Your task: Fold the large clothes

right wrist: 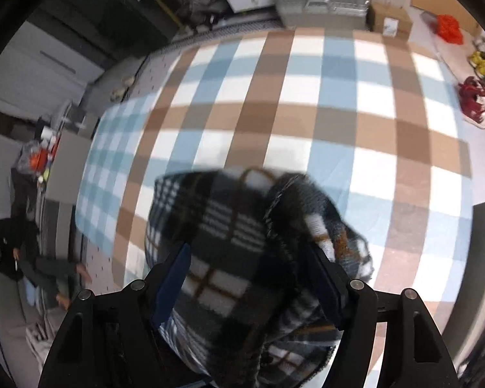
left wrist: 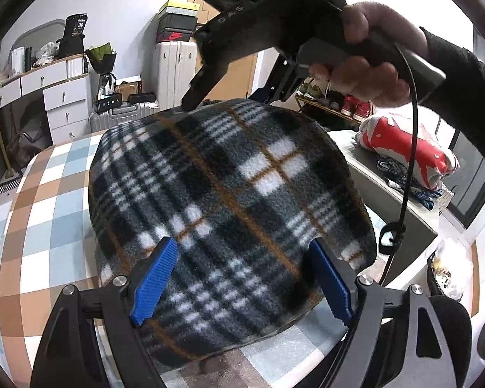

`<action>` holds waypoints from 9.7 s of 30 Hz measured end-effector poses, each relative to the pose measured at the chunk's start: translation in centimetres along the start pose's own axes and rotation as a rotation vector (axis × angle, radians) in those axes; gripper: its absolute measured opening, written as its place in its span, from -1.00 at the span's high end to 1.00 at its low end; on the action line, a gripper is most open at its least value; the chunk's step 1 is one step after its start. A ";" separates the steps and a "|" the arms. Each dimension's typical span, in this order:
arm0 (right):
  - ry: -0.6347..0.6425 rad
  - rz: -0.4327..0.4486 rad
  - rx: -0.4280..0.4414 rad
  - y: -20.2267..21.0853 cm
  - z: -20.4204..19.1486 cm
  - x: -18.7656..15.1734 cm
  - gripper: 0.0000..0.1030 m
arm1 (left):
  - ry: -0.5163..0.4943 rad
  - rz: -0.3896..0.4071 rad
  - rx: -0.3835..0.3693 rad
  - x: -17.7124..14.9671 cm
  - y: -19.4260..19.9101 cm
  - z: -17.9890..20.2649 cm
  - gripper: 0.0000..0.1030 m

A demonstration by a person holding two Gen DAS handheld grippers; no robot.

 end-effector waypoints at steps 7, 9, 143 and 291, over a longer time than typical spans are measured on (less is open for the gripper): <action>0.034 -0.011 0.000 -1.6 -0.9 0.2 -0.32 | 0.019 -0.002 -0.003 0.3 -0.1 -0.6 -0.56; 0.023 0.036 0.003 -0.6 -1.0 0.4 0.14 | 0.029 0.001 0.001 0.4 0.0 -0.8 -0.56; -0.040 0.575 -0.480 -0.3 -5.9 -16.1 -1.00 | 0.084 0.029 0.255 3.2 -0.1 -6.0 -0.60; -0.246 0.296 0.496 -6.5 5.0 -11.0 -1.00 | 0.779 -0.469 -0.497 -1.1 -11.3 -13.3 -0.96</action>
Point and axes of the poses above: each gripper's, at about its wrist camera, not at the fingertips, and y roughly against the way its jaws point, z to its right, x to its top, the point moved 8 cm from there along -y, roughly the way its jaws point, and after that the axes turned 14 degrees about y, right-handed, at the moved point
